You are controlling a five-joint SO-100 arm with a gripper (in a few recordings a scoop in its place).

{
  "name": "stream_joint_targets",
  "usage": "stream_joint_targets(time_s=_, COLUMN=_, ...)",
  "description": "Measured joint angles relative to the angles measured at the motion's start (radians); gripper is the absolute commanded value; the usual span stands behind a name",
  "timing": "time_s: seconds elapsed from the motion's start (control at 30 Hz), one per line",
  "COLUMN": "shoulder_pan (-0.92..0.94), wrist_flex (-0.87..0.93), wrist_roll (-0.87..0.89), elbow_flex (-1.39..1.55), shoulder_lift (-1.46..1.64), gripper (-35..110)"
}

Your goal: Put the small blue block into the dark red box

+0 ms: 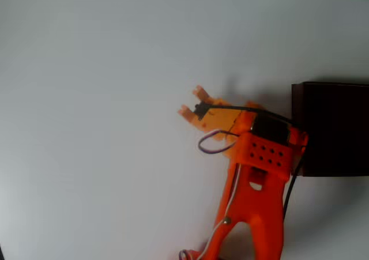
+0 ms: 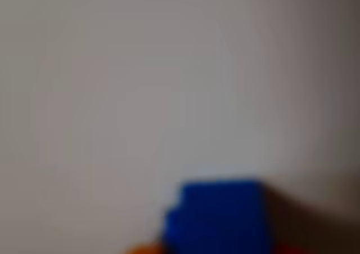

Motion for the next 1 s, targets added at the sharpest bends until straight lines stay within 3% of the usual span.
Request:
stream_joint_targets(time_s=0.4, shoulder_pan=-0.017, wrist_flex=0.089, wrist_roll=0.003, elbow_flex=-0.084, shoulder_lift=-0.020, gripper=0)
stream_joint_targets(time_s=0.57, shoulder_pan=-0.003, wrist_flex=0.207, wrist_roll=-0.014, elbow_flex=-0.164, shoulder_lift=0.071, gripper=0)
stream_joint_targets(time_s=0.8, shoulder_pan=0.186, wrist_flex=0.236, wrist_roll=-0.077, elbow_flex=-0.164, shoulder_lift=0.333, gripper=0)
stream_joint_targets(time_s=1.0, shoulder_pan=0.373, wrist_flex=0.121, wrist_roll=-0.121, elbow_flex=-0.087, shoulder_lift=0.448, gripper=0)
